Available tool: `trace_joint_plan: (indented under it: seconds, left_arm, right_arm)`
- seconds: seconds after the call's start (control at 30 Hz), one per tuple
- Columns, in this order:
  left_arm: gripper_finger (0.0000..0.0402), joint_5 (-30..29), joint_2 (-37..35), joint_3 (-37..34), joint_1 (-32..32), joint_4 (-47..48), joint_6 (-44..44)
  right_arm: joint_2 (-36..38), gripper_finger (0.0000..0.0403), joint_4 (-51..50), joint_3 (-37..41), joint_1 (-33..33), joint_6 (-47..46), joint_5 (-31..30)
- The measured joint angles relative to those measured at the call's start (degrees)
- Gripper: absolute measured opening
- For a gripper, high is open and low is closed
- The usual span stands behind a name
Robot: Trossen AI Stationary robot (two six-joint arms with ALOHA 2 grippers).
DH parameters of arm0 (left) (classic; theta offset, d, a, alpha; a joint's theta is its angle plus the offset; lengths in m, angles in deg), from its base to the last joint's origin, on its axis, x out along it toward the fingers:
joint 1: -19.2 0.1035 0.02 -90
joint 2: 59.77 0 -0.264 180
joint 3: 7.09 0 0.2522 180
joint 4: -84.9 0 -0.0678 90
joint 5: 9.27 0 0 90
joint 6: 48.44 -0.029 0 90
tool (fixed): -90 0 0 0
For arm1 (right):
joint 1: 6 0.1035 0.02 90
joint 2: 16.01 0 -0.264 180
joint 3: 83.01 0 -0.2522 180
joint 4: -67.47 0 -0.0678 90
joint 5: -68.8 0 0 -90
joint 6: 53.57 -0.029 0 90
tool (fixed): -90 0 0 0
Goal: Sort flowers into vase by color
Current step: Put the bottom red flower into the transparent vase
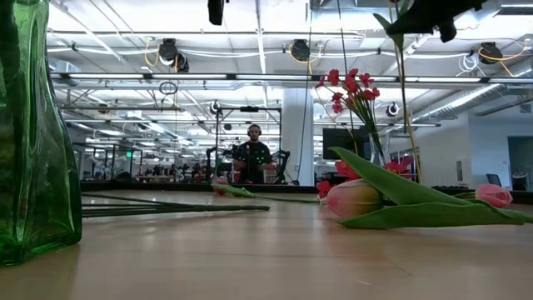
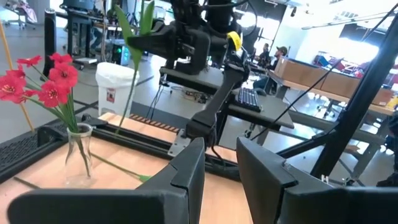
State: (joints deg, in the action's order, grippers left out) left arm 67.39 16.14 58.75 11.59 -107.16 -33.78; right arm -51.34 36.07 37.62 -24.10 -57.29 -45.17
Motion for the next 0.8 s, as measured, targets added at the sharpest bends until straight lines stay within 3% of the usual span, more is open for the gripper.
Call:
trace_joint_plan:
  seconds: [0.3, 0.8]
  left_arm:
    - [0.0100, -1.75, 0.01, 0.00, 0.03, -0.13, -0.53]
    - [0.0100, -2.20, 0.03, 0.00, 0.19, 2.61, -0.37]
  right_arm:
    - [-4.05, 0.0000, 7.18, 0.04, -14.35, 0.34, 16.66]
    - [-9.63, 0.0000, 13.11, 0.04, -26.50, -1.78, 27.46]
